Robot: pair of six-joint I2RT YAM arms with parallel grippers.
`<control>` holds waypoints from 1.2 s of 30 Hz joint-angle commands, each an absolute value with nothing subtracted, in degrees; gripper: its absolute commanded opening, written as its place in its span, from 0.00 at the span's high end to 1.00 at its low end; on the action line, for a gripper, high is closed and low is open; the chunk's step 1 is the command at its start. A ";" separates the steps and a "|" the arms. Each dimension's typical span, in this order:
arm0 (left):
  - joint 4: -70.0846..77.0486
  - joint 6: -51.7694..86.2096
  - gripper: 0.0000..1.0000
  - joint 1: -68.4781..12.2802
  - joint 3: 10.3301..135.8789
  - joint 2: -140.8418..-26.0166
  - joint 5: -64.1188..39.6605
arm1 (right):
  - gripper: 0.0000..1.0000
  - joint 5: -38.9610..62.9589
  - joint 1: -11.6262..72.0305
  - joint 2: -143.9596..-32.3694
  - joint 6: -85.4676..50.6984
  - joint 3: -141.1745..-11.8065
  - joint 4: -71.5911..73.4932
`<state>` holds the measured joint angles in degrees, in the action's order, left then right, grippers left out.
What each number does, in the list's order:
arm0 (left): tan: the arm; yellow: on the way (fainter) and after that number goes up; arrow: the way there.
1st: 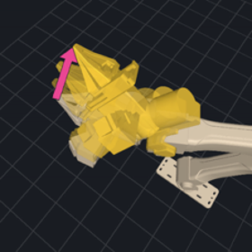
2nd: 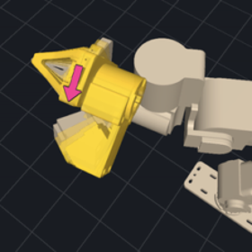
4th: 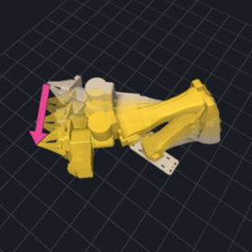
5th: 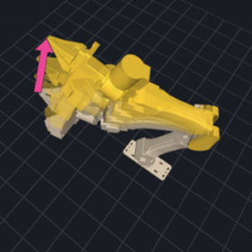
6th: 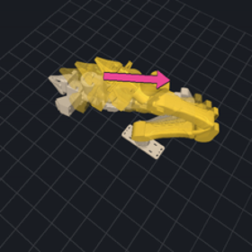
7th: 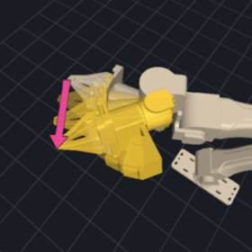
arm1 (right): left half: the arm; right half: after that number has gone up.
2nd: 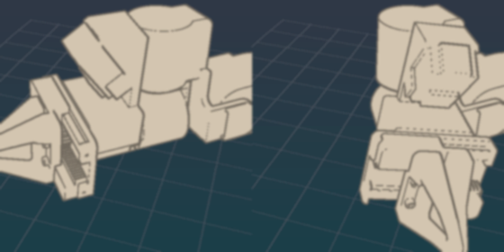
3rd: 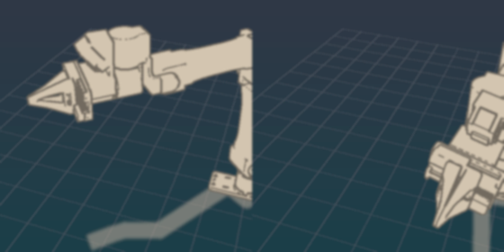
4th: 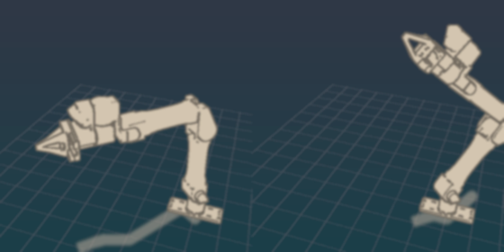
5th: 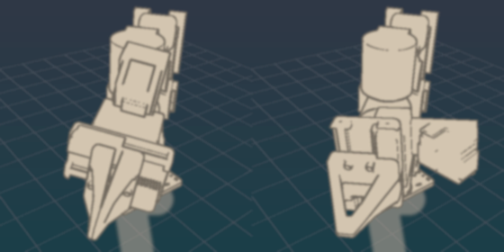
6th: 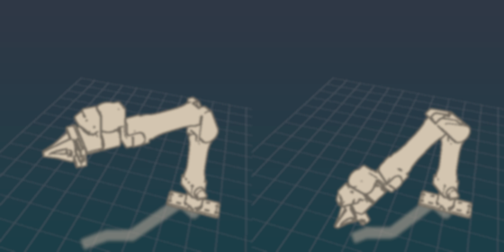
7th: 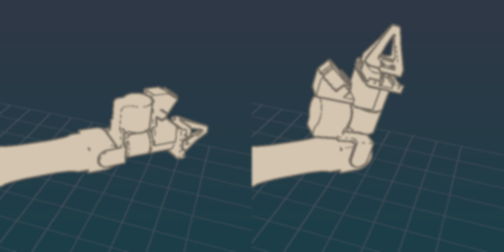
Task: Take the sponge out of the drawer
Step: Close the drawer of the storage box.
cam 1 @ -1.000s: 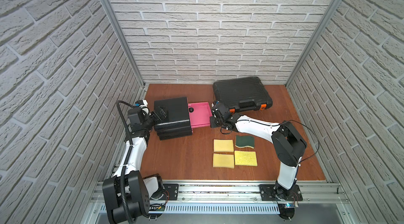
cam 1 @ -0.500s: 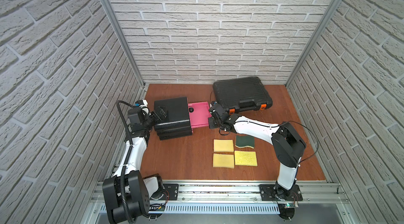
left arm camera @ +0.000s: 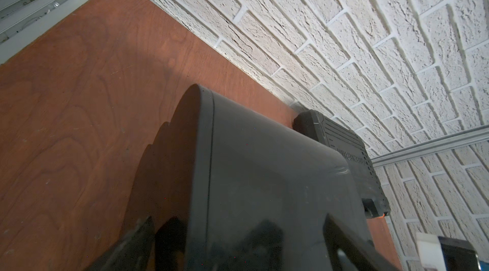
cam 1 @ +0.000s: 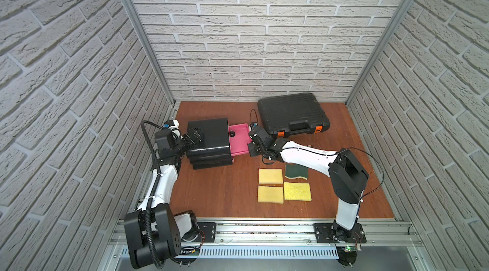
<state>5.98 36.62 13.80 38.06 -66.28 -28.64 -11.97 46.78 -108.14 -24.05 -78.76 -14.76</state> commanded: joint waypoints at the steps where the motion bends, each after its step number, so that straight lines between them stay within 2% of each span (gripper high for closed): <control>1: 7.47 36.30 0.02 13.05 37.53 -66.67 -31.29 | 0.63 -7.77 49.88 -106.99 -22.45 -79.87 -10.67; 12: 5.50 35.86 0.02 13.36 36.41 -63.24 -28.59 | 0.24 -23.43 49.83 -94.23 -21.58 -70.67 -12.91; 14: 5.12 35.86 0.02 13.41 35.87 -61.99 -28.13 | 0.19 -25.68 49.59 -93.44 -22.04 -69.65 -13.67; 22: 5.08 35.85 0.02 13.40 34.89 -60.21 -27.81 | 0.14 -25.40 47.81 -95.40 -22.77 -67.76 -13.44; 25: 5.69 36.04 0.02 13.41 34.98 -61.32 -28.60 | 0.14 -19.80 46.76 -98.09 -21.47 -68.22 -11.12; 36: 7.40 36.29 0.02 13.44 35.07 -63.23 -30.78 | 0.15 -9.07 46.70 -103.99 -18.58 -70.43 -4.88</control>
<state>4.67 36.62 13.80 35.55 -62.50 -27.92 -13.56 46.61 -104.09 -20.01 -68.84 -10.66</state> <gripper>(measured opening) 0.982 0.856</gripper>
